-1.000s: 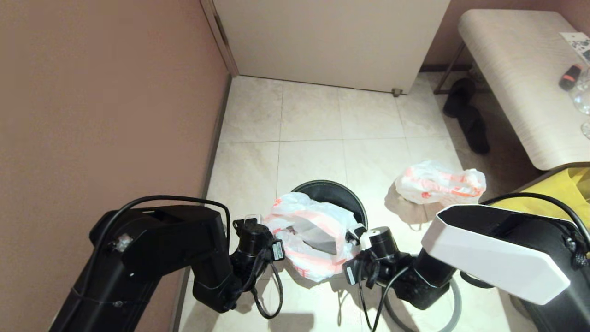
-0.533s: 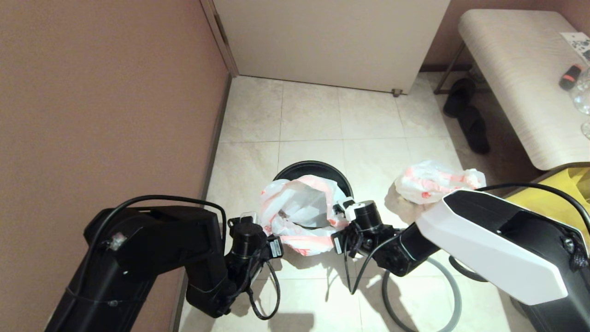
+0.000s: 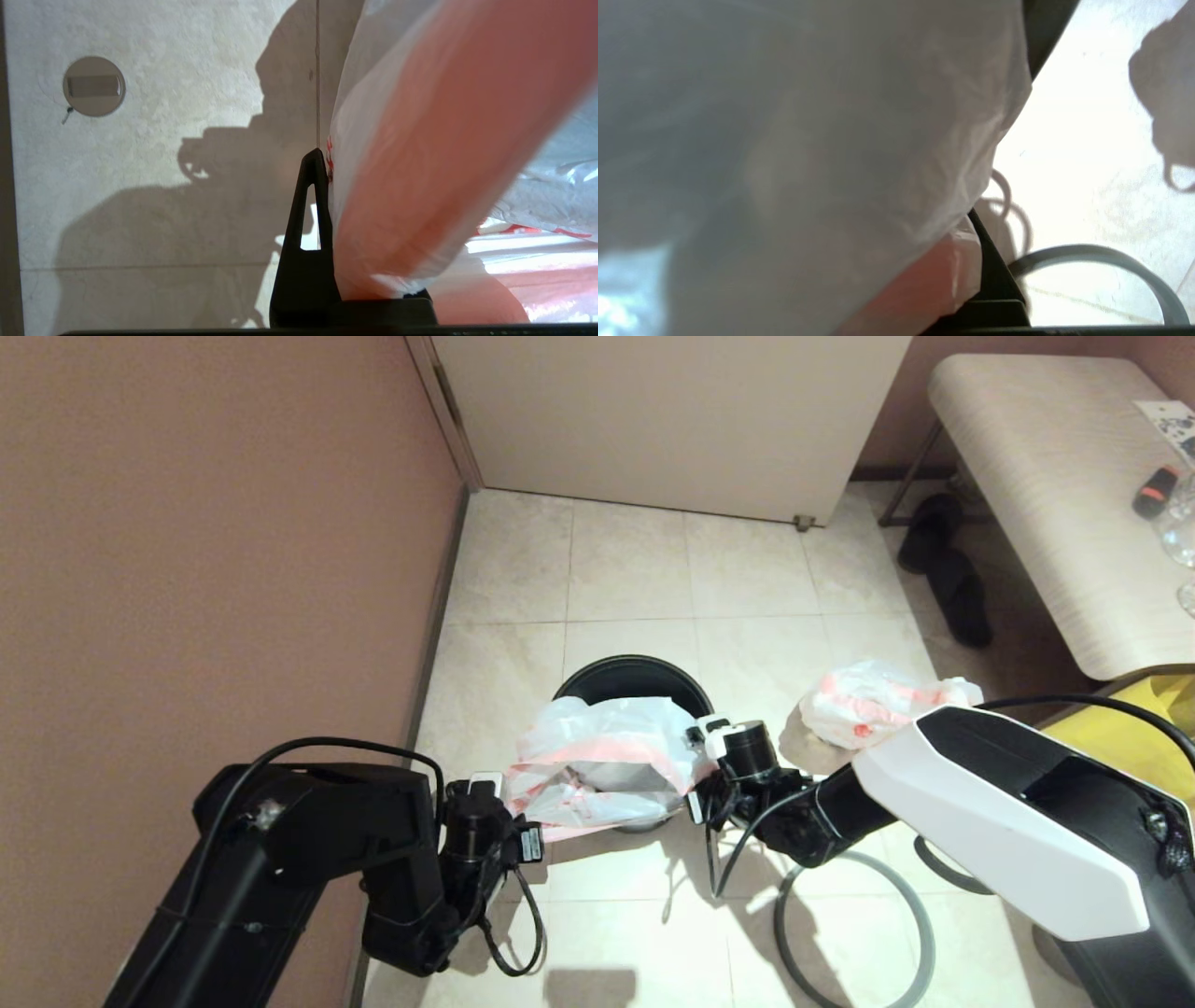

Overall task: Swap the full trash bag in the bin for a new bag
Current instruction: Put the new garbage bag on the trash can

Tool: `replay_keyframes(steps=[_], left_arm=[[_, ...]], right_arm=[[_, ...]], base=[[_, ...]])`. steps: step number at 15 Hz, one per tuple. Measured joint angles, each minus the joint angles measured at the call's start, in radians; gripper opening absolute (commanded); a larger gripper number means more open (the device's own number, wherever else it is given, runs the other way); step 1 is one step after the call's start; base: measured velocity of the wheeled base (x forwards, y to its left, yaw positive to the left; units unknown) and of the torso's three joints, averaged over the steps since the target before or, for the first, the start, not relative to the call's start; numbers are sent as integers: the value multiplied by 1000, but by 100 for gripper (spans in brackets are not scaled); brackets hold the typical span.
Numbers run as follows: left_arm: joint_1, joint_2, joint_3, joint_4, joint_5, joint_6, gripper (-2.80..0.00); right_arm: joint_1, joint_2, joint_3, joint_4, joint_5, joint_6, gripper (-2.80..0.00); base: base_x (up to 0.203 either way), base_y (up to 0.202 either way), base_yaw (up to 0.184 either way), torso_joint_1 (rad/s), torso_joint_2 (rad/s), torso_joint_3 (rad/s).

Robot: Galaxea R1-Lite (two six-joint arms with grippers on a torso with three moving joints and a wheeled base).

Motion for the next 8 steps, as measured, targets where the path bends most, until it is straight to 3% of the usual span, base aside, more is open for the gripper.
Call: replay_keyframes(steps=[4, 8], left_arm=[[-2, 8, -77, -6, 84, -69, -280], [-61, -59, 8, -4, 56, -108, -280]], right_arm=[[-19, 19, -88, 24, -6, 7, -280], [-24, -25, -24, 29, -4, 63, -280]], base=[[0, 0, 0, 0, 0, 0], [0, 0, 0, 0, 0, 0]])
